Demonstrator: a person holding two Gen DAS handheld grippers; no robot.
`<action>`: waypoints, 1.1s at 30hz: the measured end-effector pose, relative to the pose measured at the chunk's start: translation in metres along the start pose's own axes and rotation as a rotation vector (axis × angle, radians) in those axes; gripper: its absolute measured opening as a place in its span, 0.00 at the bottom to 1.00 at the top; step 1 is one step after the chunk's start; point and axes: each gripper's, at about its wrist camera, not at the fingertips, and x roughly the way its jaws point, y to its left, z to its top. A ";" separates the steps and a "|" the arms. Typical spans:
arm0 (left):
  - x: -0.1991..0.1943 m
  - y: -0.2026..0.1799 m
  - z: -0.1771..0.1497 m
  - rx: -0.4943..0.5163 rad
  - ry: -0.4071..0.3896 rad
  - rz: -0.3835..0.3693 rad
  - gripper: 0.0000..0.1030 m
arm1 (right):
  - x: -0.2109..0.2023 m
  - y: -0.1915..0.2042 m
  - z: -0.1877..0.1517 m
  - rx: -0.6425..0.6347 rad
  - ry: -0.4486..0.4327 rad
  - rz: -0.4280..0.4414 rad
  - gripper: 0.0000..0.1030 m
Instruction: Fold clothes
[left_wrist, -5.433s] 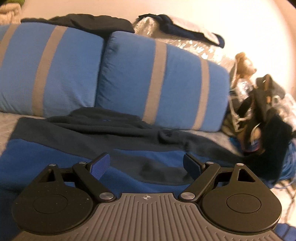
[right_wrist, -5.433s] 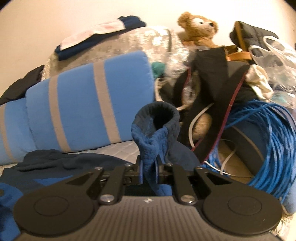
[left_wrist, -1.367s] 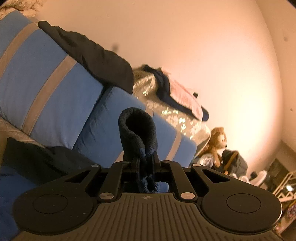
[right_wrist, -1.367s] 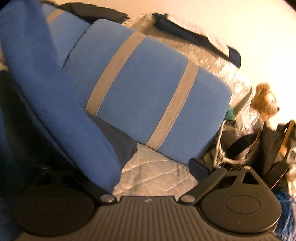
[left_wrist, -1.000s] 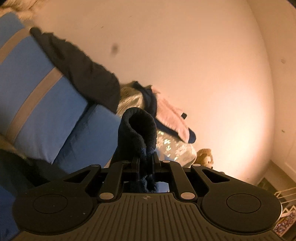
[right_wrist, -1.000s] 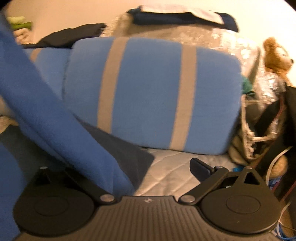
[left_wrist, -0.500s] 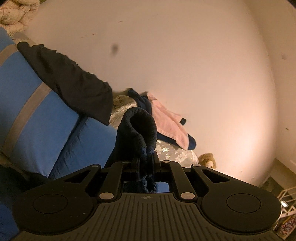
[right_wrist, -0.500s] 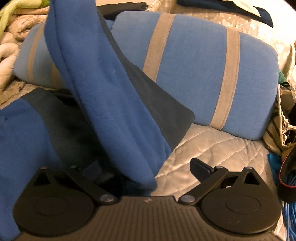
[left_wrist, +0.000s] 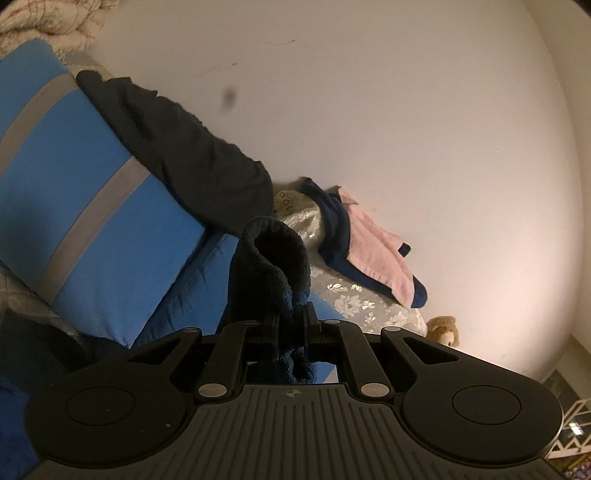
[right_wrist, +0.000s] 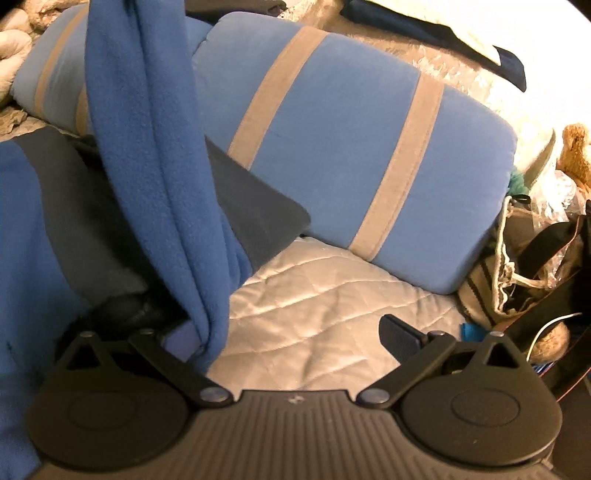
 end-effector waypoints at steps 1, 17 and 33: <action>0.000 0.000 0.000 -0.003 0.003 -0.002 0.11 | -0.001 0.000 -0.001 -0.009 0.004 0.011 1.00; -0.014 0.009 0.013 -0.014 0.030 -0.048 0.11 | 0.005 0.042 0.002 -0.103 -0.015 0.055 0.75; -0.039 0.079 0.026 -0.112 0.083 0.036 0.11 | -0.004 0.072 -0.016 -0.195 -0.084 -0.043 0.06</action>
